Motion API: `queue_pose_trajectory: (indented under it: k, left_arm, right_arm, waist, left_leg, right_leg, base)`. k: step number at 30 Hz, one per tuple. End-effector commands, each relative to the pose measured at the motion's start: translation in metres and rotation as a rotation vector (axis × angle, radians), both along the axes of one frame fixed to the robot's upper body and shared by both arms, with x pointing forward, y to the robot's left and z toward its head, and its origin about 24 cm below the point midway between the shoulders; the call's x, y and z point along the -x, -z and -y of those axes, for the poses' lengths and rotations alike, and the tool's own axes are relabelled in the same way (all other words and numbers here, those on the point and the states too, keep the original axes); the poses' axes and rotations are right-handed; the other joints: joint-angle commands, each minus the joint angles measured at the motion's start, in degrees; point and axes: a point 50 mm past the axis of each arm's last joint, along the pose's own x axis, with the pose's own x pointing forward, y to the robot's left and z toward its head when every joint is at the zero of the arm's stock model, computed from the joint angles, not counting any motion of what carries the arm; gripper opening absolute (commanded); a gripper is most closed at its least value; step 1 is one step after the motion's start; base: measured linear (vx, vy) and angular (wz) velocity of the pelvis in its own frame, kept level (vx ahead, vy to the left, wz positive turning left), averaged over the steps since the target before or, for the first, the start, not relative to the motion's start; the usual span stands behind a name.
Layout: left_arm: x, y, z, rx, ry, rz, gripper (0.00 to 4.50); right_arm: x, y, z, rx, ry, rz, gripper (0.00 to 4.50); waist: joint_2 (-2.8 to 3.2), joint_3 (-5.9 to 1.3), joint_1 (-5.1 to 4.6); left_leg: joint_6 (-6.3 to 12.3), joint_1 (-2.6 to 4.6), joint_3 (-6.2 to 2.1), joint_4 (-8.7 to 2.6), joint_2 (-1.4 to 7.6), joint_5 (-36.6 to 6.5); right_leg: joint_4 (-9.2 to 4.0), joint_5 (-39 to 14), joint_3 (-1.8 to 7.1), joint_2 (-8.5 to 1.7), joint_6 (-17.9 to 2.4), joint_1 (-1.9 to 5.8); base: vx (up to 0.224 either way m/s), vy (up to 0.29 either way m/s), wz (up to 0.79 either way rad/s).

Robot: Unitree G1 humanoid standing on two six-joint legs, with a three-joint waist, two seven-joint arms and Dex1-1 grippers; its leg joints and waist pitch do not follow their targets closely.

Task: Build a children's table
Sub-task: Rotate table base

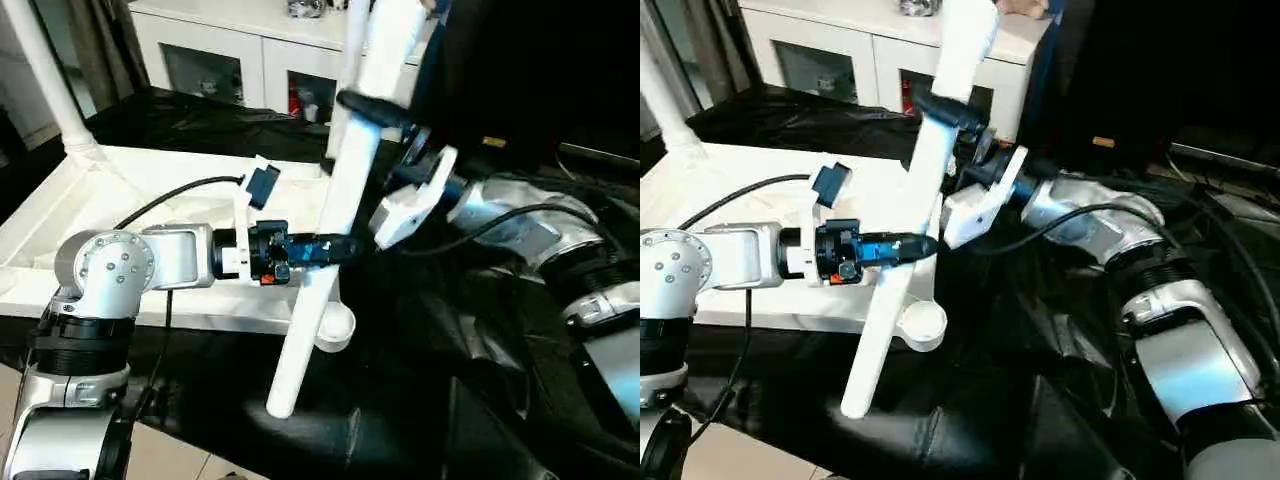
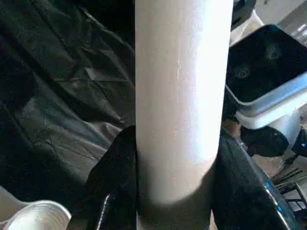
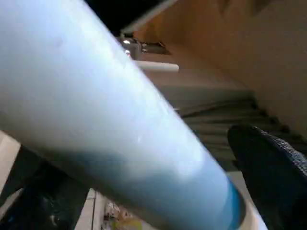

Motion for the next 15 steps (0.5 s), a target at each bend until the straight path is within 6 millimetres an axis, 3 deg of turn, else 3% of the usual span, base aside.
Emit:
queue_pose_trajectory:
  k: [1,4,10,11,13,14,15]
  left_arm:
    - [-0.001,-0.003,0.003,-0.01,0.012,0.02,1.67]
    - [0.0,-0.004,0.003,-0.03,0.012,0.045,1.67]
    - [0.0,0.0,0.003,-0.095,0.006,0.11,1.66]
    - [0.002,0.002,0.004,-0.148,0.022,0.221,1.66]
    - [0.001,0.002,0.004,-0.173,0.016,0.272,1.66]
    - [0.001,0.002,0.004,-0.188,0.011,0.302,2.01]
    - [-0.003,0.002,0.002,-0.255,-0.027,0.384,2.22]
  right_arm:
    - [-0.002,-0.003,-0.002,0.009,-0.006,0.001,4.12]
    - [-0.003,-0.001,0.0,0.015,0.005,-0.014,3.73]
    - [-0.006,0.005,0.003,0.045,0.029,-0.036,3.37]
    - [-0.008,0.009,0.005,0.067,0.051,-0.054,3.34]
    - [-0.01,0.011,0.006,0.08,0.064,-0.07,3.28]
    - [-0.01,0.013,0.007,0.087,0.072,-0.082,3.26]
    - [-0.012,0.017,0.009,0.104,0.093,-0.1,3.26]
  waist:
    - [0.71,-4.35,-0.27]
    - [0.72,-4.37,-0.24]
    - [0.69,-4.32,-0.28]
    - [0.72,-4.32,-0.25]
    - [0.61,-4.25,-0.43]
    - [0.81,-4.27,-0.47]
    - [0.6,-4.3,-0.49]
  left_leg:
    - [1.21,-0.83,1.12,-3.8,0.34,-7.58]
    - [1.1,-0.9,1.04,-3.86,0.46,-7.03]
    - [0.94,-0.95,1.08,-3.87,0.44,-7.4]
    - [0.91,-0.89,1.09,-3.86,0.42,-7.32]
    - [0.98,-0.89,1.08,-3.94,0.49,-7.78]
    - [0.76,-0.91,1.06,-3.95,0.58,-7.9]
    - [0.78,-0.98,0.97,-4.02,0.68,-7.74]
  right_leg:
    - [-3.32,-19.36,2.58,-2.92,-4.75,4.77]
    - [-3.15,-18.05,2.66,-2.94,-5.16,4.84]
    - [-3.23,-18.58,2.73,-3.02,-5.09,4.95]
    - [-3.24,-18.57,2.73,-3.04,-5.03,4.91]
    - [-3.41,-19.39,2.74,-3.01,-4.64,4.75]
    - [-3.29,-19.43,2.78,-3.08,-4.62,4.86]
    - [-3.26,-19.0,2.78,-3.06,-4.7,4.95]
  base:
    - [0.0,0.0,0.0]
    - [0.0,0.0,0.0]
    - [0.0,0.0,0.0]
    - [0.0,0.0,0.0]
    - [0.0,0.0,0.0]
    - [0.0,0.0,0.0]
    - [0.0,0.0,0.0]
